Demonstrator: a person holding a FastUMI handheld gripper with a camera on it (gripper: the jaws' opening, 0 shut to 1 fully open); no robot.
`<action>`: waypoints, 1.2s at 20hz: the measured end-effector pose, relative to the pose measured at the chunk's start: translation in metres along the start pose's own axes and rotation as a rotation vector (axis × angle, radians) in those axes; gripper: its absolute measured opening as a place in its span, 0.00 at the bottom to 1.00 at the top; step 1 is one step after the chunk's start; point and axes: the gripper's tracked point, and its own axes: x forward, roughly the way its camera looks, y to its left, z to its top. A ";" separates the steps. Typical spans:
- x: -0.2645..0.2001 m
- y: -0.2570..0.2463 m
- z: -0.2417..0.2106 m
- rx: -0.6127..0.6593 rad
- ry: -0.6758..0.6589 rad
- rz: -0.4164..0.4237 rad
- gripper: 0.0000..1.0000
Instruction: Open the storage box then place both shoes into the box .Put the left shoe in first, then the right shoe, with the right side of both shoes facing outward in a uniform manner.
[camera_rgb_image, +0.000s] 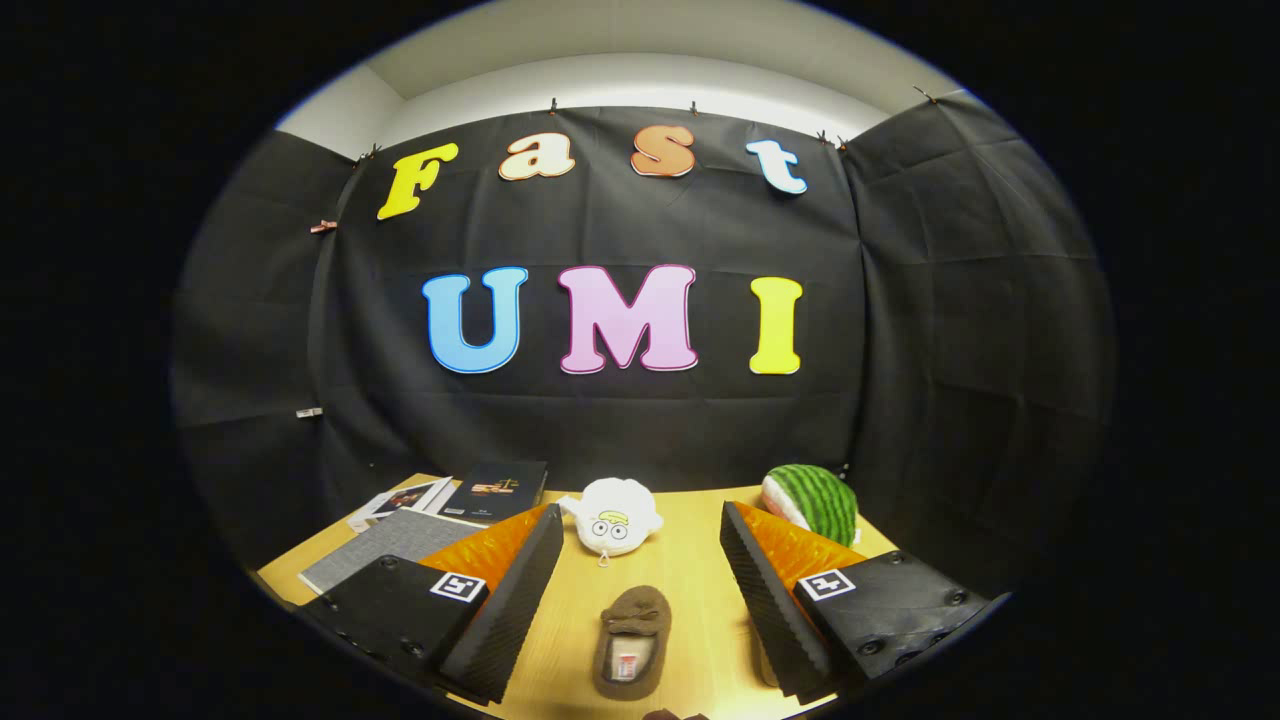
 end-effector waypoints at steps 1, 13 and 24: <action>0.002 0.002 -0.006 0.008 0.022 0.013 0.97; 0.008 0.069 -0.102 0.282 0.506 0.266 0.98; 0.003 0.152 -0.181 0.432 0.847 0.583 0.98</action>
